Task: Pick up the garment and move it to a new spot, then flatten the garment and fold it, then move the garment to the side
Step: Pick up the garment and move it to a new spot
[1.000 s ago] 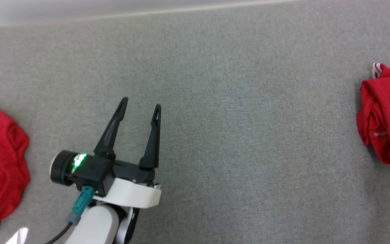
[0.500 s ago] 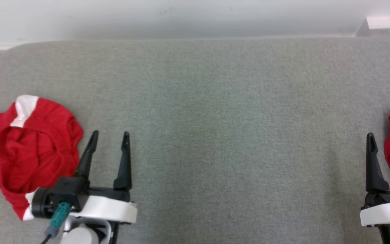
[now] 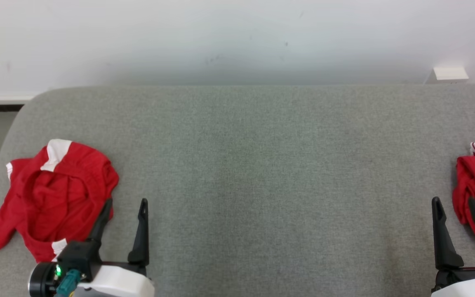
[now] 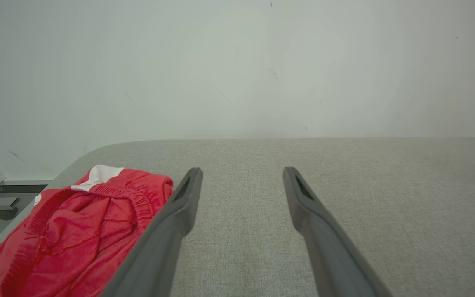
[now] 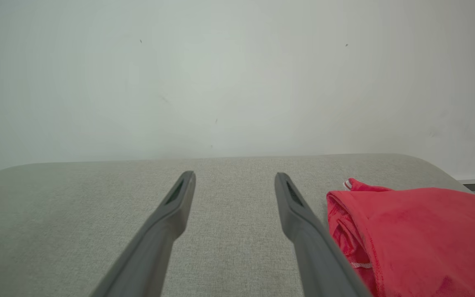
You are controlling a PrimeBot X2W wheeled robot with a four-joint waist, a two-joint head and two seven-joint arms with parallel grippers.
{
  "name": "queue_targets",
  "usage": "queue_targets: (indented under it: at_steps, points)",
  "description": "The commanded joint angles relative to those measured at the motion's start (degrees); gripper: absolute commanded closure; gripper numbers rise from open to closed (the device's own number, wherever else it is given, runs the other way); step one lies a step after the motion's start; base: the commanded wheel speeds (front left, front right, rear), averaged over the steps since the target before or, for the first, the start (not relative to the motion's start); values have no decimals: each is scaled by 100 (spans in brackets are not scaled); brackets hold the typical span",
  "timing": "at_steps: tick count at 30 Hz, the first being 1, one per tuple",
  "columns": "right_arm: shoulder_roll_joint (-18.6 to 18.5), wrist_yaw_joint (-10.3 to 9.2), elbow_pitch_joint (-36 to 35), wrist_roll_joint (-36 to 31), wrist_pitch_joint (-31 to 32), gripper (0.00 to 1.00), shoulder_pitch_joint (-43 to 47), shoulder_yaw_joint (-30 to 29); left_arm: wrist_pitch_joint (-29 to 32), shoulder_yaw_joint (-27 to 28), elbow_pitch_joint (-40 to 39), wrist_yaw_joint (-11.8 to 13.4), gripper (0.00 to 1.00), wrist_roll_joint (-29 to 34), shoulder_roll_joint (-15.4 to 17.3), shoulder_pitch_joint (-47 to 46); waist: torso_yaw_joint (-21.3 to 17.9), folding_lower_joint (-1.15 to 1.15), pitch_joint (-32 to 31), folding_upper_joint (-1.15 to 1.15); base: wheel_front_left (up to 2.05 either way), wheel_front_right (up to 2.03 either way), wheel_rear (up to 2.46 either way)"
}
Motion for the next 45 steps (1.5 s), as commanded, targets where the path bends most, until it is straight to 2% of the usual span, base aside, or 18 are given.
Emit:
queue_targets:
  at_steps: [1,12,22,26,31,39,45]
  points:
    - [14,-18,-43,-53,33,0,76,8,2,3,22,15,0,-32,31,92,-36,1,-82,0,0,0,0]
    - [56,-18,-264,-100,278,0,405,99,-34,-80,225,-33,0,-159,19,264,-78,1,-387,0,0,0,0]
    - [63,-18,-401,-107,329,0,457,77,-74,-75,253,3,0,-182,22,183,-66,1,-376,0,0,0,0]
    - [65,-17,-424,-119,347,0,490,6,-134,-68,248,-19,0,-189,-13,104,57,1,-347,0,0,0,0]
    - [60,-18,-661,-201,426,0,457,-6,-203,-58,264,-43,0,-203,-84,-62,485,1,-230,0,0,0,0]
    - [-133,-17,-1047,-242,693,0,306,68,-304,146,365,-75,0,-227,-268,-342,1621,1,-34,0,0,0,0]
    - [-267,-17,-1235,-263,832,0,190,203,-301,420,267,-96,0,-84,-377,-272,2240,1,28,0,0,0,0]
